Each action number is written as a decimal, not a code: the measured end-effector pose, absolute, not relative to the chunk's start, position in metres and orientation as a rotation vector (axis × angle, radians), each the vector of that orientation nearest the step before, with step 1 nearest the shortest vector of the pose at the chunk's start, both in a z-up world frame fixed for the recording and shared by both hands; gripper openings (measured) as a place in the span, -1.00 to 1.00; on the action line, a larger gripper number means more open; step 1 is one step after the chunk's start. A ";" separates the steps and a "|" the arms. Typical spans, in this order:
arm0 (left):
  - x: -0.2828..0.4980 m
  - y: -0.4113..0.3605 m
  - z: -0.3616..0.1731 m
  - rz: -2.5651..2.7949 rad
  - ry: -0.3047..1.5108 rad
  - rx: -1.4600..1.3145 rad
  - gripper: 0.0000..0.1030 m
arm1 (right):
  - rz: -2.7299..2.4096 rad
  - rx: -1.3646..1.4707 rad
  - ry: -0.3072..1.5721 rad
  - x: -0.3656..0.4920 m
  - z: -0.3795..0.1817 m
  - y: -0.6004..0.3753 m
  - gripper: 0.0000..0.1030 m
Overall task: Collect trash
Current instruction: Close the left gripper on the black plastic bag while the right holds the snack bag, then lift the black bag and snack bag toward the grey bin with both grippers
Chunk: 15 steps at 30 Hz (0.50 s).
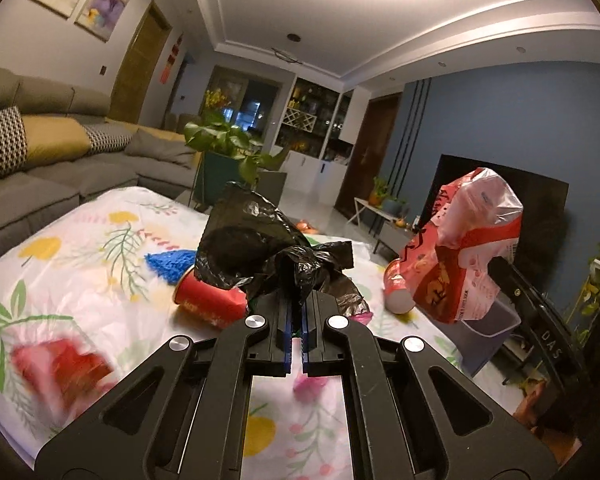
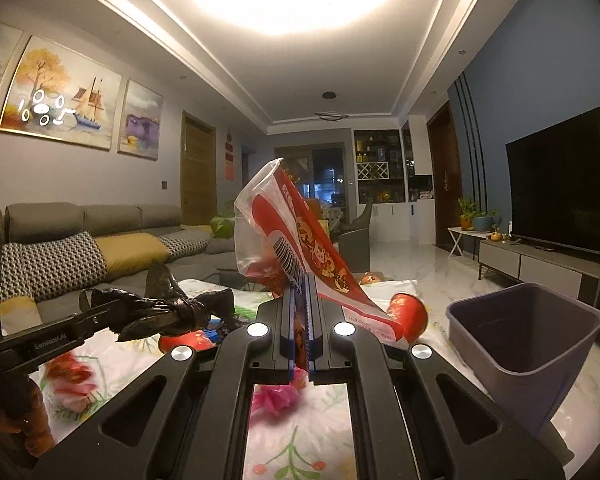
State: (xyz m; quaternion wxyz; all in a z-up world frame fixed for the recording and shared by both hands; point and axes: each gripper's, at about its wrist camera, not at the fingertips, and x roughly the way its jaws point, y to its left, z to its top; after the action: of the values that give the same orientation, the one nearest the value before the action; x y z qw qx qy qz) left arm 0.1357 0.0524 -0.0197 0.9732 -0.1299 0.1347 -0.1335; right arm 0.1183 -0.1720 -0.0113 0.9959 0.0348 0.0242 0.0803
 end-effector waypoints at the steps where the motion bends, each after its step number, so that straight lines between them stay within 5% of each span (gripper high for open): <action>1: 0.136 0.048 -0.019 -0.270 0.270 -0.253 -0.96 | 0.157 0.072 0.049 0.117 -0.011 -0.174 -0.90; 15: 0.153 0.032 -0.034 -0.285 0.308 -0.216 -0.96 | 0.116 0.089 0.063 0.104 -0.014 -0.188 -0.90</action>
State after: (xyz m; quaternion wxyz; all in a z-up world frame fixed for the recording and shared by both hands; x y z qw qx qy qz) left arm 0.1532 0.0318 -0.0345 0.9723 -0.1071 0.1523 -0.1413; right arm 0.1038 -0.1883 -0.0142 0.9968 0.0445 0.0313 0.0580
